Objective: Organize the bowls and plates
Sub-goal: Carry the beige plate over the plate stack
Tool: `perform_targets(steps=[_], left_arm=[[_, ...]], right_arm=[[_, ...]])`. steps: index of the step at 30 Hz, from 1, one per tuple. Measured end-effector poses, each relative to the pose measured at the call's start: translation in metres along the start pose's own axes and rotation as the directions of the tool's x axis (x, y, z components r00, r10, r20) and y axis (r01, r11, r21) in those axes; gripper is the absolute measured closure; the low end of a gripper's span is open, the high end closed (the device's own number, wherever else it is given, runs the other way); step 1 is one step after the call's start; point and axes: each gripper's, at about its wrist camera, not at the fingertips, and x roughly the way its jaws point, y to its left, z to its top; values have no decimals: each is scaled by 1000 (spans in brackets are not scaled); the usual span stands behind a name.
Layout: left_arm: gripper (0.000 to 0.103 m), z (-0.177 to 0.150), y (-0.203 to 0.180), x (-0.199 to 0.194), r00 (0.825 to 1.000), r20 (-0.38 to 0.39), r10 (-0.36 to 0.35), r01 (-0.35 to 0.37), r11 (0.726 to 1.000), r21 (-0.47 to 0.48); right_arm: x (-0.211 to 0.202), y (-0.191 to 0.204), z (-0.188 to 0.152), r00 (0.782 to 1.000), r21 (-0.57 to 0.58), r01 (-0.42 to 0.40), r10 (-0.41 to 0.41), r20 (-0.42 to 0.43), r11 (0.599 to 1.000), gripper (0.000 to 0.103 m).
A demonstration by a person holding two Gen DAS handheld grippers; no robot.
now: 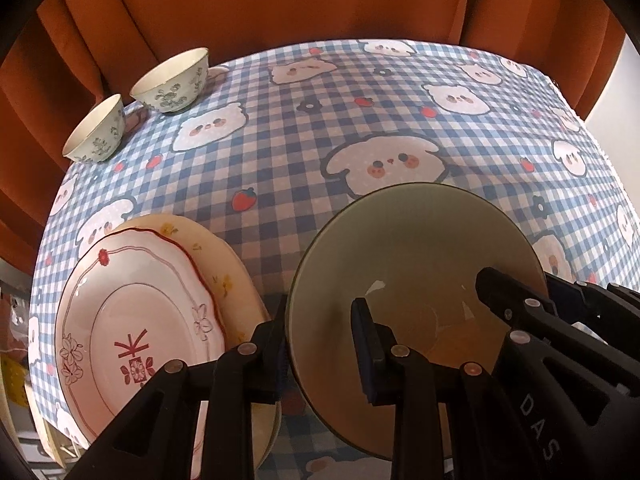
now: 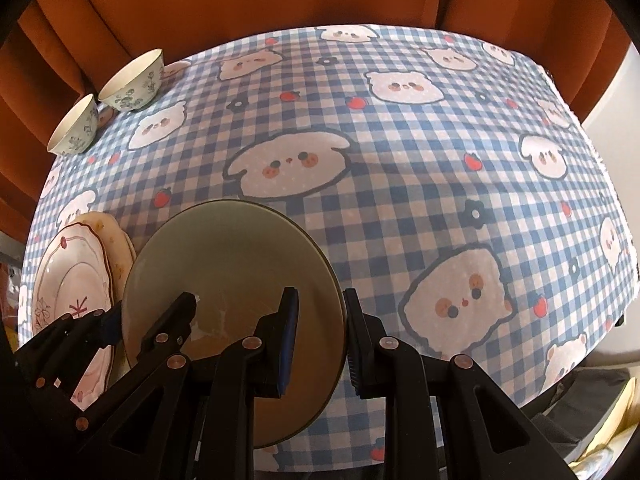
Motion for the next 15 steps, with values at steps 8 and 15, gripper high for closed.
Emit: perform_targets(steps=[8,15], left_arm=[[71,3,-1,8,1000,-27,11,-11,1000,-5],[58,8,7,1,1000,-8,-8,8,999,-38]], right_arm=[[6,-1,1,1000,-8,-9,9,0,1000,77],[4,-2,11,999,-37,-46,47,10,998,74]])
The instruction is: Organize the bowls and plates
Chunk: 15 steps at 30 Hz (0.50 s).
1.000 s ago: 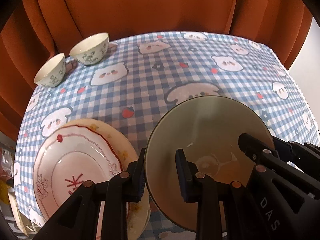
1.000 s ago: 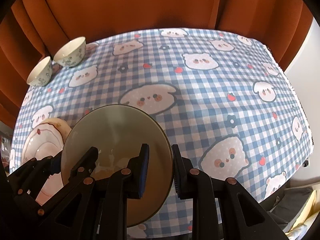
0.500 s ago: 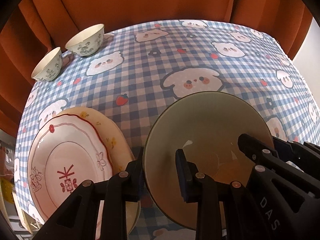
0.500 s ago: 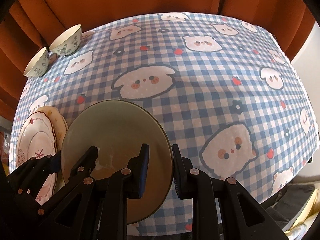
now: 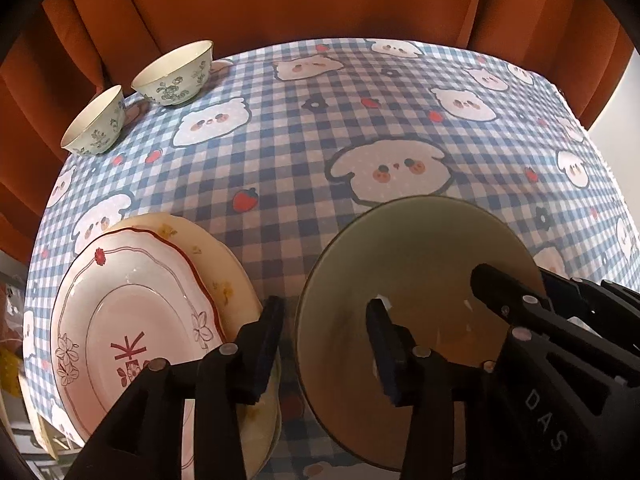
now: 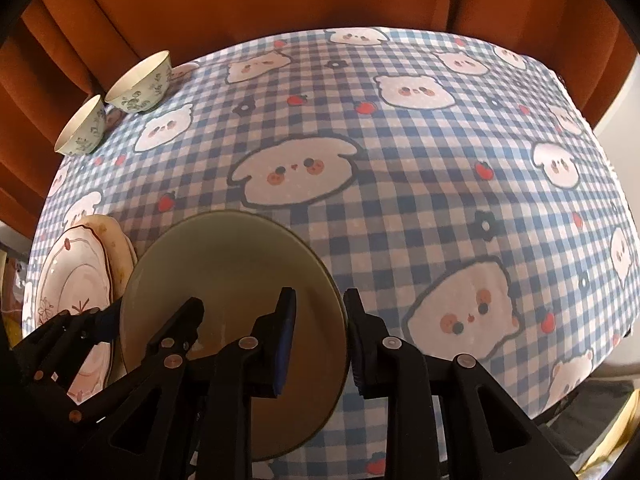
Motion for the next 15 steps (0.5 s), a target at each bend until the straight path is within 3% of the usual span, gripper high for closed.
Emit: perform_targets(steps=[2,4,9,15], left_arm=[[55,1,-1,-2,1000,4,5,-5,1000,-1],[44,4,-2,-9,1000,17,-9,9,1000,-3],[35,9,-2,-25,998,55,1,-1,1000,-11],[34,11,7,-37,998,64,4,-1,999,-42]], right_arm=[[-1,0,3,1000,-9,-8,8,-1,1000,73],[-3,-1,7,1000,-18,-22,22,2,1000,73],[-17,-1,15,998,-63,-49,50,23,997,69],[-28,5,21,997,-79,-70,71,9,994,63]])
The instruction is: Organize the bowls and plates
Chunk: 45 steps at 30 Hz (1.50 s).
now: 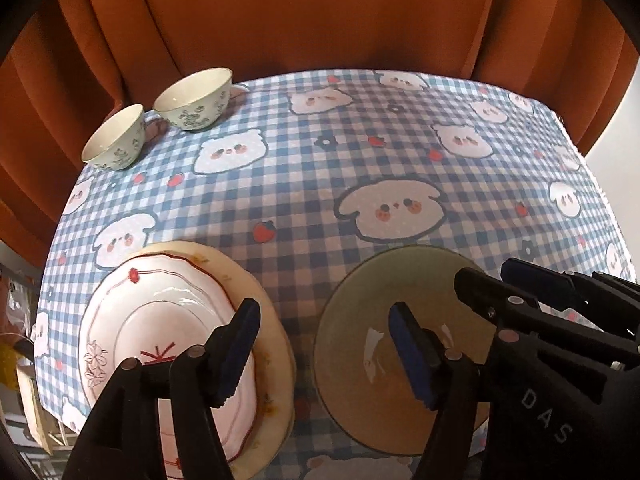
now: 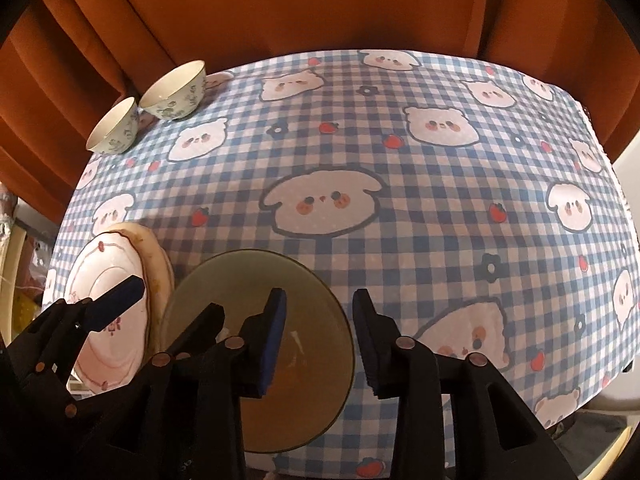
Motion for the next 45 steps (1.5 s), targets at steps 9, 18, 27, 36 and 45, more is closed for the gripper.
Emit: perform_targets(steps=[9,18,27,36,45], left_arm=[[34,12,45,-17,999,36,-34,36,997,-71],[27,29,125,-26,999,38,-38,40,996,-76],[27,54,199,-28,998,70,7,-3,998,-69],[27,82,252,-10,992,121,21,-11,996,-87],[27,117,300,21,987,149,56,-38,992,-120]], right_arm=[[-20,41,20,998,-50,21,-19,52,999,50],[-23,118,37,995,-42,29,-25,94,999,24],[-10,188,64,992,-38,-18,22,128,999,24],[14,243,103,984,-54,17,-8,176,998,24],[52,281,147,977,-46,51,-40,209,998,24]])
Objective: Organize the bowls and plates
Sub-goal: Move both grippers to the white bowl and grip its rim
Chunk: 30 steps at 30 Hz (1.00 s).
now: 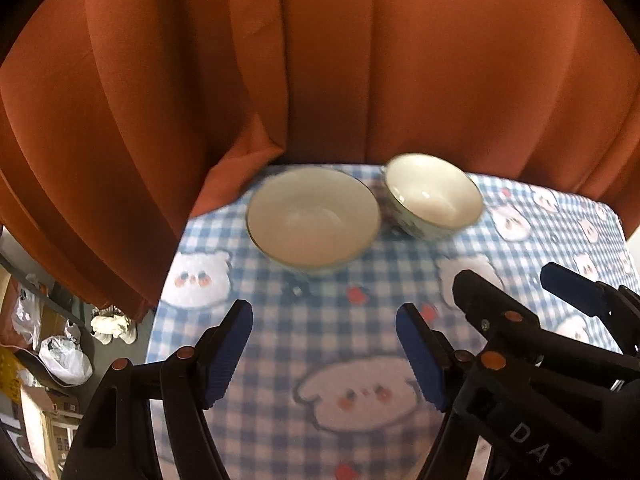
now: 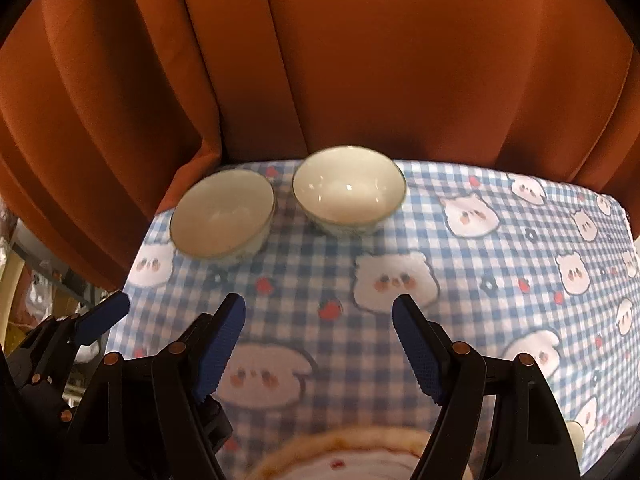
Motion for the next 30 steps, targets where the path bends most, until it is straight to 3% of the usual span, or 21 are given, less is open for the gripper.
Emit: perform_targets(steps=[6,11,15,22,26,30], left_arm=[[27,23,20,24,999,23,38,-37,999,-16],[30,33,31,51,999,18,44,-44,999,-8],[40,43,35,71,998,4,57,-57,998,-9],[47,58,45,99,998,-20,53,-54,998,-27],[52,63,46,111,997,-33,65,-66,998,-23],[61,64,47,121,997,-49,67,-68,997,-24]], right_arm=[[28,14,26,999,16,24,-25,34,1000,25],[56,29,37,999,13,33,-33,22,999,37],[80,42,47,1000,7,18,-18,5,1000,49],[109,49,62,1000,28,10,-10,-12,1000,52],[123,50,66,1000,32,1,-1,-27,999,62],[138,51,70,999,26,6,-5,-49,1000,65]])
